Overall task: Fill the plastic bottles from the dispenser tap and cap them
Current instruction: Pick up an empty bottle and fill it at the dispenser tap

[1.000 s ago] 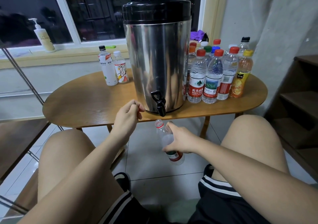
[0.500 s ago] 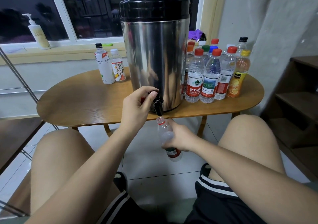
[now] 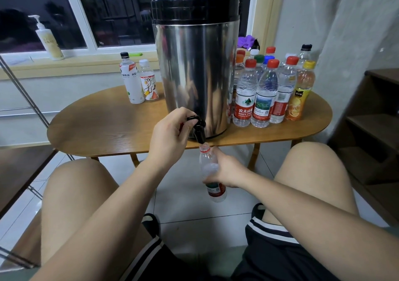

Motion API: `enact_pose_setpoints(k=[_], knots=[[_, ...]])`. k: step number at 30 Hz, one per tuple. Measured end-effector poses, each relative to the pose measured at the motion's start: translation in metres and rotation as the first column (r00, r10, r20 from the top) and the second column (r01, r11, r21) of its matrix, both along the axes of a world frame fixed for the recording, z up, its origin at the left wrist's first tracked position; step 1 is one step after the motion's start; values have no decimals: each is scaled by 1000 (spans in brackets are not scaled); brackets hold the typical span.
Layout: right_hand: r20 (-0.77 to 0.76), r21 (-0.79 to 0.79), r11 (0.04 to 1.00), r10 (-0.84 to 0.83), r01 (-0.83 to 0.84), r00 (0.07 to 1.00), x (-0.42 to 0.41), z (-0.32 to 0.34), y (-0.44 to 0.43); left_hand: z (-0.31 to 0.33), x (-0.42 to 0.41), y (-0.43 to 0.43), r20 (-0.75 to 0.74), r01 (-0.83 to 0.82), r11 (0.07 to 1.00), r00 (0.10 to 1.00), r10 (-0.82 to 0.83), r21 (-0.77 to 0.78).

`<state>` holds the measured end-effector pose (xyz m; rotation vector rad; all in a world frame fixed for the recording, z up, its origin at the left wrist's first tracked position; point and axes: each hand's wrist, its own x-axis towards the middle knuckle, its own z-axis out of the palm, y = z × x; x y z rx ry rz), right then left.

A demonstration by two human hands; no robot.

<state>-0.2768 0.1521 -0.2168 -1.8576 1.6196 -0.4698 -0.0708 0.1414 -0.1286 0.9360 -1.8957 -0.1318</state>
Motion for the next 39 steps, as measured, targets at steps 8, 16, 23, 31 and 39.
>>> enact_pose_setpoints(k=[8,16,23,31,39], knots=[[-5,9,1000,21,-21,1000,2,-4,1,-19,8,12,87,-22,997,996,28,-71],[24,36,999,2,-3,1000,5,-4,1,-22,9,13,64,-27,998,997,31,-54],[19,37,999,-17,17,1000,6,-6,0,-19,12,11,66,-16,999,998,19,-40],[16,40,999,-10,10,1000,7,-9,-1,-19,11,10,38,-21,999,999,22,-26],[18,47,999,-12,12,1000,7,-8,-2,-20,9,12,27,-14,1000,1000,14,-25]])
